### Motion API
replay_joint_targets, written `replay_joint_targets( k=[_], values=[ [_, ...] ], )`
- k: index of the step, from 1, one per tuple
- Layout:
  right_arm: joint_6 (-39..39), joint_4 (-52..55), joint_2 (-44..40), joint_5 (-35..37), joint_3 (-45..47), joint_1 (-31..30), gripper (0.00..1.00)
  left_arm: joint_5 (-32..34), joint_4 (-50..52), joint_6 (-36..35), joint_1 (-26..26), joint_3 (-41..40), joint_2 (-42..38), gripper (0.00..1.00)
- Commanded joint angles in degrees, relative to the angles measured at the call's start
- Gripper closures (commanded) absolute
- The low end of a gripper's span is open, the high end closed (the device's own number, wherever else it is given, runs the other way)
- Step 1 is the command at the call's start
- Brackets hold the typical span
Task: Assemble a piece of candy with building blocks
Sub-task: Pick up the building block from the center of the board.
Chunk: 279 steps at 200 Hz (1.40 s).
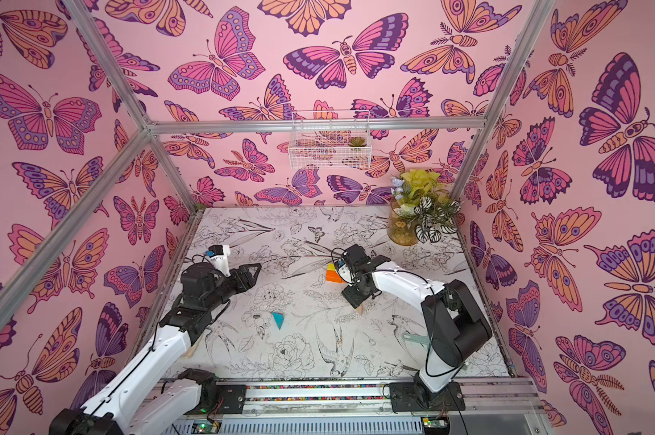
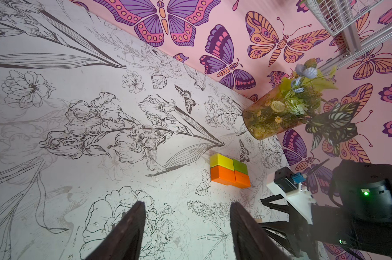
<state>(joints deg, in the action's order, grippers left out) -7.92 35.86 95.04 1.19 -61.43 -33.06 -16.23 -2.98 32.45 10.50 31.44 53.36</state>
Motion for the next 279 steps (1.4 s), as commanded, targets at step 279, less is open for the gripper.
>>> replay_joint_targets(
  k=[279],
  values=[
    [2.7, 4.7, 1.6, -0.6, 0.9, -1.7, 0.65, -0.1, -0.9, 1.2, -0.6, -1.9, 0.8, 0.37]
  ],
)
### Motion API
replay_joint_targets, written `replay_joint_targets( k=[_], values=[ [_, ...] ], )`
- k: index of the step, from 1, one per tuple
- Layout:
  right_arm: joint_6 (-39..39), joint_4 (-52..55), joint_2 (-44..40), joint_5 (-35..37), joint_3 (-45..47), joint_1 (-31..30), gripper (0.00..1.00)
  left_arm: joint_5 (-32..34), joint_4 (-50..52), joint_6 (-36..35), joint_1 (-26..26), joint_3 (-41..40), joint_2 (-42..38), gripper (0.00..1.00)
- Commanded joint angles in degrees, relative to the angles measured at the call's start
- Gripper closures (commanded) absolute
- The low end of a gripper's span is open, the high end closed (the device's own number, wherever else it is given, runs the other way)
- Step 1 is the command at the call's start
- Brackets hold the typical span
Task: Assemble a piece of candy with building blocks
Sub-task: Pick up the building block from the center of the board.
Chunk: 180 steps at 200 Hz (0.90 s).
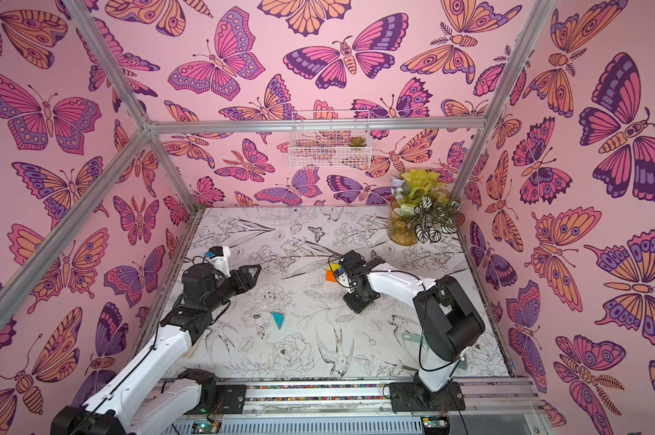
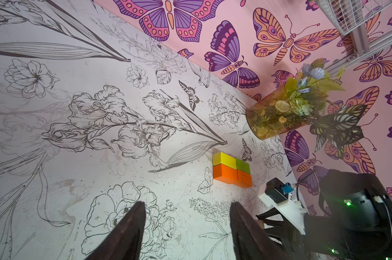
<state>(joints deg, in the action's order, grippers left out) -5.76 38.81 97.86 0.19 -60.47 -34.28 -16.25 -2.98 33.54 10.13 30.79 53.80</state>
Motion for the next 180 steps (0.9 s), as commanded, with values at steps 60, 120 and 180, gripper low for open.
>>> replay_joint_targets(
  k=[60, 120, 180],
  values=[
    [3.4, 6.6, -4.6, 4.1, -8.7, -5.4, 0.87, -0.4, -1.4, 0.3, -0.3, -1.5, 0.6, 0.37],
    [11.9, 5.5, 4.7, 0.2, -28.3, -13.3, 1.0, -1.1, -1.4, -0.3, -0.5, -1.4, 0.0, 0.37],
    [22.3, 5.5, 22.9, 5.1, -45.3, -14.4, 1.0, 4.2, -0.6, 0.7, -1.2, -4.1, -6.7, 0.38]
  ],
)
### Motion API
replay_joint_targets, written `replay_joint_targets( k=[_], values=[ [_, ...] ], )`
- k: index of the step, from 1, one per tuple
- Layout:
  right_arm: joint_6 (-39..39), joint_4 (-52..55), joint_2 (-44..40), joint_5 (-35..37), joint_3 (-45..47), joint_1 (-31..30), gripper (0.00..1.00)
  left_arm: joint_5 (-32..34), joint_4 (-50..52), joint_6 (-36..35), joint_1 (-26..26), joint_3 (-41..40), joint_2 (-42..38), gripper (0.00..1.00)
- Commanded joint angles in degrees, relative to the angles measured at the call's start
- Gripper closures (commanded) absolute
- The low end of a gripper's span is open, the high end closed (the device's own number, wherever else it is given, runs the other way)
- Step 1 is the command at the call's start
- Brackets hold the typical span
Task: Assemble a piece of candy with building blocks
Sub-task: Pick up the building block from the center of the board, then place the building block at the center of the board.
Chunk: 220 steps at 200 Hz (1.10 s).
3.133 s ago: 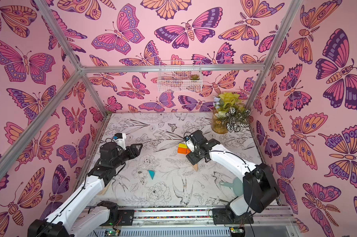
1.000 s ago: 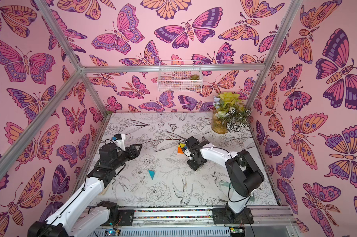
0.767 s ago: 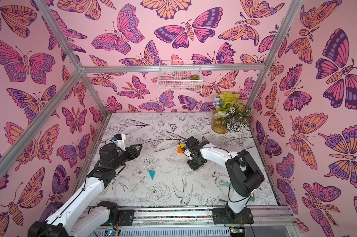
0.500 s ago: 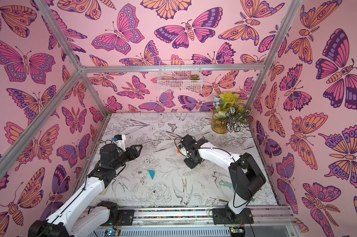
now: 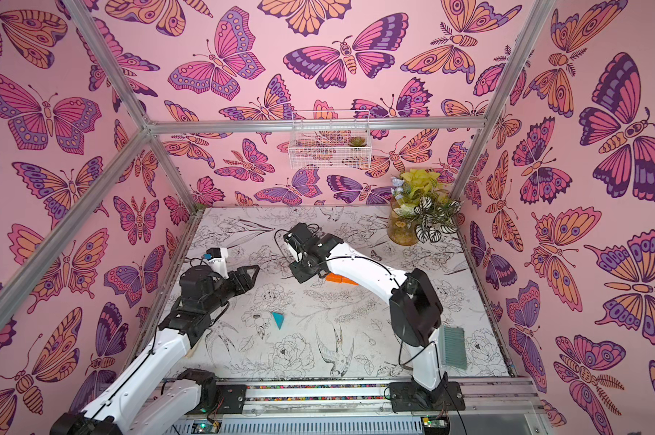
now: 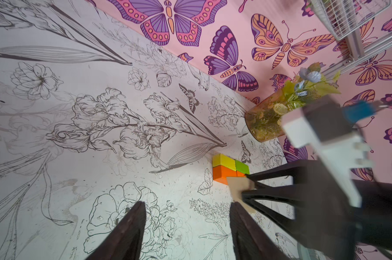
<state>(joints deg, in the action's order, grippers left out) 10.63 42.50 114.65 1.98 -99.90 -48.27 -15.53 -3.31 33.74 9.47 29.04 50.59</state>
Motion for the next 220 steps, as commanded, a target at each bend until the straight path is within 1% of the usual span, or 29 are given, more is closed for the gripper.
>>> replay_joint_targets(
  k=[1, 20, 42, 70, 89, 146, 220],
  values=[
    [5.9, 2.0, 6.5, 3.6, -6.2, -0.4, 1.0, 3.6, -0.3, 0.5, -0.5, -2.4, -3.7, 0.38],
    [6.4, 5.2, 11.3, 8.4, -12.5, -1.1, 1.0, 4.9, 0.1, 0.8, -0.6, -3.2, -5.5, 0.38],
    [7.2, 7.7, 15.1, 13.2, -17.2, -1.5, 1.0, 4.7, 0.2, 1.1, -0.6, -3.5, -5.6, 0.38],
    [9.0, 9.5, 18.0, 17.0, -19.4, -1.4, 0.99, 4.2, 0.2, 1.6, -0.7, -3.2, -4.5, 0.38],
    [11.7, 10.2, 18.8, 19.3, -19.3, -1.3, 0.99, 4.2, 0.1, 1.7, -0.6, -3.1, -4.1, 0.38],
    [21.0, 11.8, 19.1, 17.6, -17.9, 0.0, 0.97, 3.7, 0.1, 2.1, -0.7, -2.7, -2.8, 0.38],
    [28.7, 10.1, 17.7, 13.2, -13.0, 1.4, 0.94, 3.2, -0.4, 2.6, -0.7, -2.4, -1.3, 0.39]
  ],
)
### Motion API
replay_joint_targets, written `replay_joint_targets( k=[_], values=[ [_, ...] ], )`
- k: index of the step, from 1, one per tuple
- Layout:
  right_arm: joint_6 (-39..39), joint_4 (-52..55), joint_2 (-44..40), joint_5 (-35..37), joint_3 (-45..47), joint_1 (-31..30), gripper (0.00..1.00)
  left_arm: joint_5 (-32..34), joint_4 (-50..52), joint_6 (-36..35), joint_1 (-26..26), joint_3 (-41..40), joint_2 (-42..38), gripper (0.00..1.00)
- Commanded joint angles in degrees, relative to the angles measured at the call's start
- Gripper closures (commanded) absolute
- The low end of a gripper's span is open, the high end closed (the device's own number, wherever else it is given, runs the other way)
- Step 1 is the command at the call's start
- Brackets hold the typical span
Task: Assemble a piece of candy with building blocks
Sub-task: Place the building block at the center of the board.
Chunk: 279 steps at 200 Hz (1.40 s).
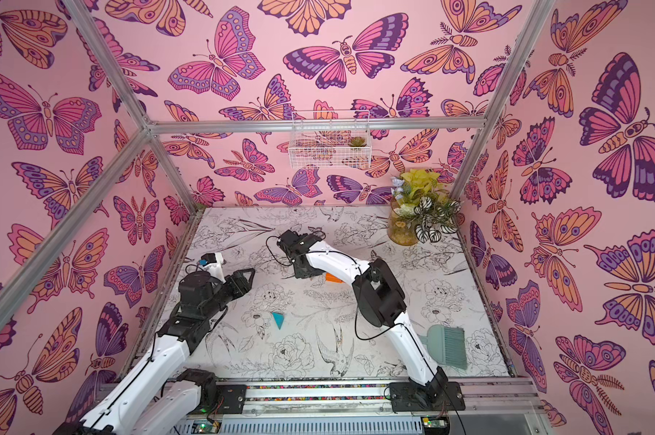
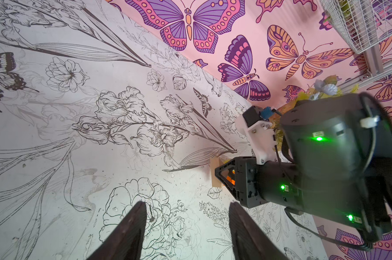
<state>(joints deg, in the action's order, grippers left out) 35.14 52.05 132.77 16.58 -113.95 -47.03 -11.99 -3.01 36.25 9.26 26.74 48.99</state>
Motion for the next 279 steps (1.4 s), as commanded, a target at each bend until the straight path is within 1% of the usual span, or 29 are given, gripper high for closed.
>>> replay_joint_targets(
  k=[1, 58, 84, 104, 134, 154, 160, 168, 185, 209, 241, 254, 263, 267, 279],
  values=[
    [4.3, 0.6, -0.4, -1.4, 1.1, 0.2, 0.94, -0.3, -0.7, 0.1, -0.5, -0.1, 0.4, 0.39],
    [8.0, -1.9, -0.7, -3.9, 3.3, 0.5, 0.91, -1.0, -1.4, 0.5, -0.4, -0.2, 1.8, 0.39],
    [8.3, -2.4, -0.6, -3.7, 3.5, 0.8, 0.86, -0.9, -1.4, 0.4, -0.5, -0.2, 1.9, 0.39],
    [7.8, -2.5, -0.6, -3.7, 3.5, 0.9, 0.78, -0.9, -1.5, 0.4, -0.4, -0.2, 2.0, 0.39],
    [6.9, -3.6, -1.1, -4.4, 3.8, 0.9, 0.63, -1.1, -1.5, 0.4, -0.5, 0.1, 2.6, 0.39],
    [6.4, -3.8, -1.2, -4.6, 3.6, 0.9, 0.57, -1.5, -1.7, 0.5, -0.4, 0.5, 3.1, 0.39],
    [6.2, -3.7, -1.4, -4.3, 3.4, 0.9, 0.54, -1.6, -1.7, 0.5, -0.4, 0.6, 3.3, 0.39],
    [6.0, -3.4, -1.7, -3.9, 3.2, 0.9, 0.53, -1.6, -1.7, 0.6, -0.4, 0.7, 3.4, 0.39],
    [4.9, -2.2, -2.6, -2.2, 2.1, 0.8, 0.52, -1.7, -1.8, 0.8, -0.4, 0.9, 3.5, 0.39],
    [2.7, -2.4, -6.7, 1.7, 1.3, 0.3, 0.52, -2.2, -2.1, 0.6, -0.4, 1.6, 4.4, 0.39],
    [0.1, -2.9, -13.2, 6.3, 2.4, -0.2, 0.52, -3.5, -2.0, -0.4, 0.3, 3.6, 9.1, 0.4],
    [-0.8, -3.2, -16.4, 9.5, 4.2, -0.1, 0.51, -3.8, -2.0, -1.5, 2.1, 4.9, 11.7, 0.41],
    [-1.5, -3.6, -18.9, 11.9, 6.0, -0.1, 0.51, -3.5, -1.6, -2.9, 4.4, 6.3, 13.5, 0.41],
    [-2.0, -3.8, -20.1, 12.9, 6.9, 0.1, 0.49, -2.9, -1.2, -3.6, 5.5, 6.8, 14.3, 0.41],
    [-2.8, -4.8, -23.6, 15.2, 10.0, 0.9, 0.49, -0.3, 0.9, -6.1, 9.6, 9.3, 16.7, 0.4]
  ],
)
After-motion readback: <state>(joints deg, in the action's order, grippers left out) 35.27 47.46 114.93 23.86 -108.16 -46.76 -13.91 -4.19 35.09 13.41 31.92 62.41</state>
